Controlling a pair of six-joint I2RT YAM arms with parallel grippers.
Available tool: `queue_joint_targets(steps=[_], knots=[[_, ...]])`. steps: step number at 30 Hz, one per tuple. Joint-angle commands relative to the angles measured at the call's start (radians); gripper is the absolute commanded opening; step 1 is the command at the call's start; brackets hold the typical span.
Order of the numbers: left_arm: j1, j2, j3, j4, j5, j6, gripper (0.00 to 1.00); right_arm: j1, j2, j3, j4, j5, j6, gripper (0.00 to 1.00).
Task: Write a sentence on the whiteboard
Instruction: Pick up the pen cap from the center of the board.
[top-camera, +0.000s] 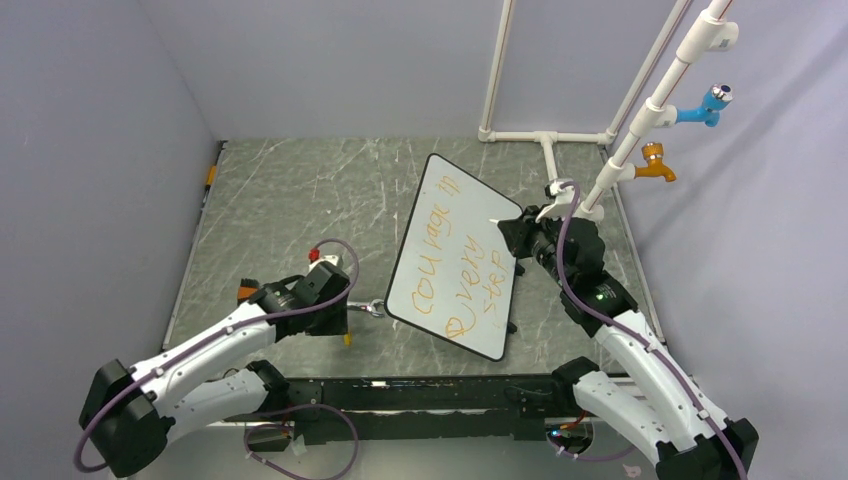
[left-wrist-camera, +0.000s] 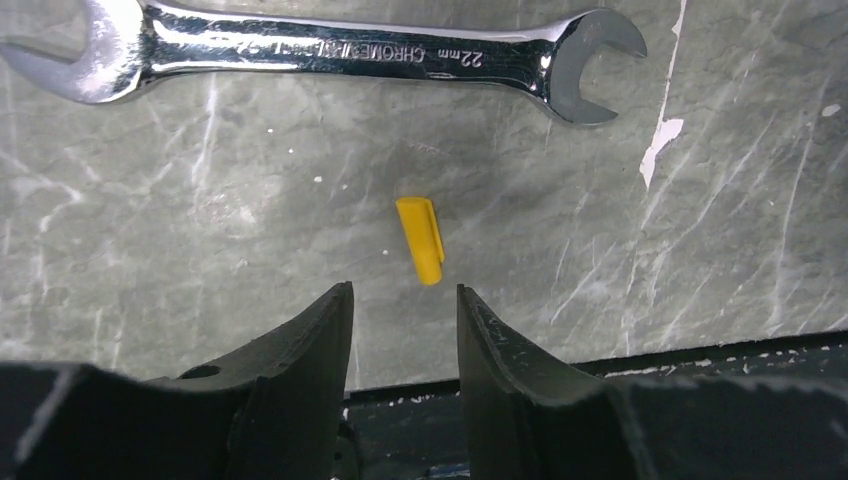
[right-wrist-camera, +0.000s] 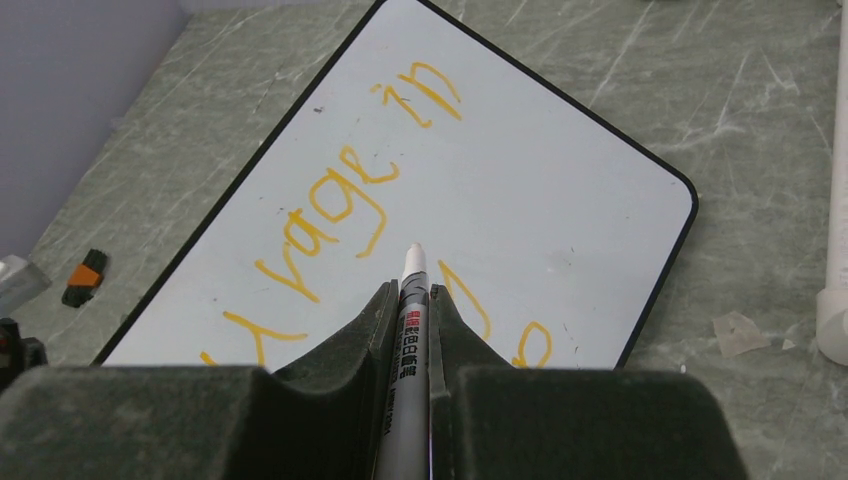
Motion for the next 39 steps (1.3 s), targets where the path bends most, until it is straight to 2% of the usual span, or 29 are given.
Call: queue_joint_targets(steps=[1, 25, 31, 34, 35, 39], knots=[[-0.004, 0.054, -0.014, 0.123, 0.034, 0.008, 0.45, -0.005, -0.025, 0.052, -0.012, 0.007, -0.007, 0.0], [0.003, 0.182, -0.129, 0.312, 0.044, 0.025, 0.39, -0.004, -0.024, 0.06, -0.019, 0.003, -0.005, 0.0], [0.008, 0.196, -0.16, 0.33, 0.034, 0.015, 0.23, -0.004, -0.022, 0.058, -0.021, 0.003, -0.007, 0.0], [0.008, 0.195, -0.177, 0.341, 0.036, 0.008, 0.03, -0.003, -0.019, 0.061, -0.024, -0.002, -0.01, 0.0], [0.009, 0.191, -0.18, 0.338, 0.032, 0.004, 0.0, -0.004, -0.02, 0.063, -0.025, -0.001, -0.01, 0.0], [0.01, 0.143, -0.178, 0.316, 0.017, -0.007, 0.0, -0.004, -0.023, 0.071, -0.031, -0.004, -0.012, 0.0]])
